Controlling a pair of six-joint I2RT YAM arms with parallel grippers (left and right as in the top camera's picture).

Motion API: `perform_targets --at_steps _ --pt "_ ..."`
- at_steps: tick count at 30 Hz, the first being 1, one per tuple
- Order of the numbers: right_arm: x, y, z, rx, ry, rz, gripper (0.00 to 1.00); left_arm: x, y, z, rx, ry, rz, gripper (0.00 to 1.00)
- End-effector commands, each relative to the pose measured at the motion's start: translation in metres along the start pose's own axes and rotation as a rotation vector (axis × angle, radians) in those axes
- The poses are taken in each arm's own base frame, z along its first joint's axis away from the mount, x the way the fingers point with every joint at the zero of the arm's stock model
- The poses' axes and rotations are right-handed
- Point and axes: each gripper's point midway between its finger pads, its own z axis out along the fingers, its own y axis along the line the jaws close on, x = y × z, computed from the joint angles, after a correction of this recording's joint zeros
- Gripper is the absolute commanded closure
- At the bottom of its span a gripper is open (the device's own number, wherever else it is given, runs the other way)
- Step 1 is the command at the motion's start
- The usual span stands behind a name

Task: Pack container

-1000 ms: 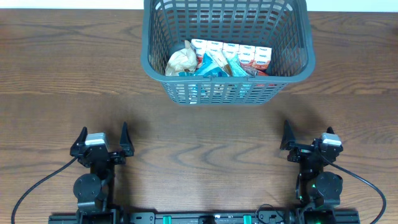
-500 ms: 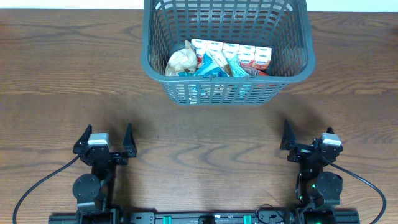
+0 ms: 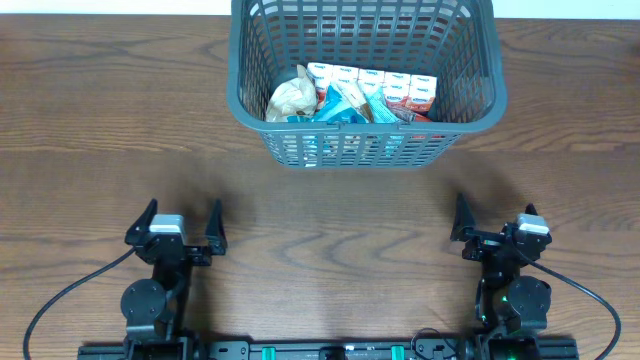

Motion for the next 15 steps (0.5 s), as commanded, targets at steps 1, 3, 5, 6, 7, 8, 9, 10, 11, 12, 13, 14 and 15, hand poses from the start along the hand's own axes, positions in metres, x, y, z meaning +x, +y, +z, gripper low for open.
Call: perform_targets --at_steps 1,3,5,6,7,8,9,10,11,12,13,14,15 --pt "0.0012 -0.001 0.0001 0.003 -0.003 0.008 0.01 0.0162 -0.0103 0.0007 0.049 0.047 0.006 0.01" --pt "0.0012 -0.001 0.0001 0.003 -0.003 0.008 0.01 0.0162 -0.0121 0.0006 0.055 0.047 0.006 0.01" --pt "0.0012 -0.001 0.0001 0.003 -0.003 0.008 0.01 0.0162 -0.0123 0.0006 0.056 0.047 0.007 0.01" --pt "0.0012 -0.001 0.0001 0.003 -0.003 0.008 0.01 0.0162 -0.012 0.0006 0.055 0.047 0.007 0.01" --pt "0.0012 -0.001 0.0001 0.003 -0.003 0.008 0.01 0.0162 -0.0119 0.0006 0.054 0.047 0.007 0.01" --pt "0.0012 -0.001 0.0001 0.003 -0.003 0.008 0.01 0.0162 -0.0116 0.0007 0.052 0.047 0.007 0.01" --pt "0.0012 -0.001 0.0001 0.003 -0.003 0.008 0.01 0.0162 -0.0114 0.0007 0.051 0.047 0.007 0.01" --pt "0.0012 -0.001 0.0001 0.003 -0.003 0.008 0.01 0.0162 -0.0112 0.0007 0.051 0.047 0.007 0.01" --pt "0.0012 -0.0009 0.0002 0.003 -0.003 0.008 0.01 0.0162 -0.0111 0.0007 0.05 0.047 0.007 0.01" --pt "0.0012 -0.0009 0.0002 0.003 -0.003 0.008 0.01 0.0162 -0.0111 0.0007 0.05 0.047 0.007 0.01" --pt "0.0012 -0.001 0.0001 0.003 -0.003 0.008 0.01 0.0162 -0.0111 0.0007 0.05 0.047 0.006 0.01" --pt "0.0012 -0.001 0.0001 0.003 -0.003 0.008 0.01 0.0162 -0.0111 0.0007 0.05 0.047 0.007 0.01" --pt "0.0012 -0.001 0.0001 0.003 -0.003 0.008 0.01 0.0162 -0.0112 0.0007 0.051 0.047 0.006 0.01"
